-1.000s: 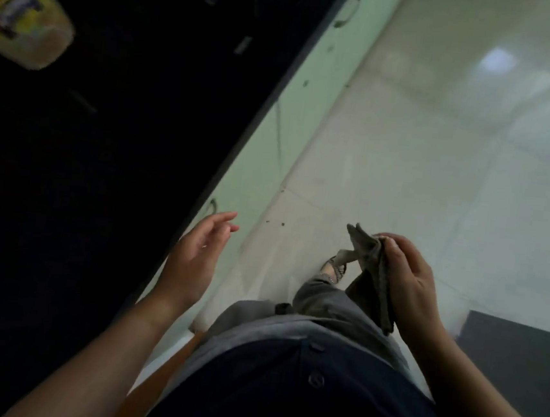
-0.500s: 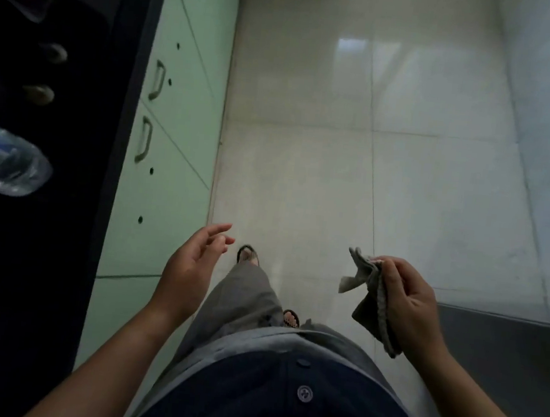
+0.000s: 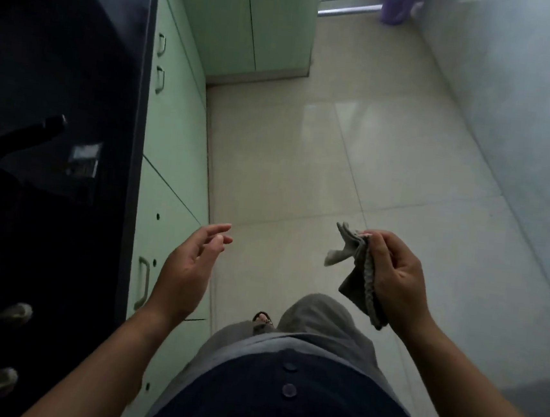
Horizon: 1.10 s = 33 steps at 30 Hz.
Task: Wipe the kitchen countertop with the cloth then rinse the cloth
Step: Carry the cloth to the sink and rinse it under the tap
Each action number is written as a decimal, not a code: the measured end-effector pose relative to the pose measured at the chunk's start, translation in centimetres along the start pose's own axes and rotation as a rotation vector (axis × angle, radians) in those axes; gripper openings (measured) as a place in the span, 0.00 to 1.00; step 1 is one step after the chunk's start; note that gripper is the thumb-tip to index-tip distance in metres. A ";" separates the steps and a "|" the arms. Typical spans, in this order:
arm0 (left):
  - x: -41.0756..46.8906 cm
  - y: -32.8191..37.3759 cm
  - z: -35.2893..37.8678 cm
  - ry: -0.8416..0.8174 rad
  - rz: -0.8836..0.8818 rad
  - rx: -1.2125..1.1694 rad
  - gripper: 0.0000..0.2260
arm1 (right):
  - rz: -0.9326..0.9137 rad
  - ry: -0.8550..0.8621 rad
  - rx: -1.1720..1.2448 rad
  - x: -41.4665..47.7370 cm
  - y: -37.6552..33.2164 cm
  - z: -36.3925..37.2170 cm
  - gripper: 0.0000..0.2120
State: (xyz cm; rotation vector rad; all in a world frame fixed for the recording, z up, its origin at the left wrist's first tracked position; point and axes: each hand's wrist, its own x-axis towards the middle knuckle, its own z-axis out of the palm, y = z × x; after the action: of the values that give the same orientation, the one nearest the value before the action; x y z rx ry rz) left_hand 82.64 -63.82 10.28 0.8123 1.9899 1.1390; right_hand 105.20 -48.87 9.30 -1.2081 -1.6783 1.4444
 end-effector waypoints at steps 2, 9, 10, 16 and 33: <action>3.2 0.3 -0.6 0.001 -0.018 -0.019 0.11 | 0.000 0.000 0.010 3.1 -0.5 1.3 0.11; 16.6 0.7 -0.7 -0.019 -0.123 -0.056 0.10 | 0.103 0.043 -0.025 15.6 0.4 5.2 0.11; 19.2 1.1 -0.6 -0.019 -0.135 -0.062 0.10 | 0.109 0.046 -0.031 18.1 0.2 5.7 0.11; 35.8 6.7 -1.1 -0.004 -0.106 -0.047 0.10 | 0.082 -0.019 -0.053 36.3 -3.7 6.5 0.11; 75.6 17.3 -2.5 -0.012 -0.091 -0.077 0.10 | 0.109 0.062 -0.031 74.3 -7.8 11.3 0.11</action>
State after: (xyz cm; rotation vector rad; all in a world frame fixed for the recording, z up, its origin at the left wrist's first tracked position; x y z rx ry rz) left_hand 41.14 1.67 7.15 0.6805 1.9401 1.1474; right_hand 63.70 14.23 6.06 -1.3660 -1.6212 1.4343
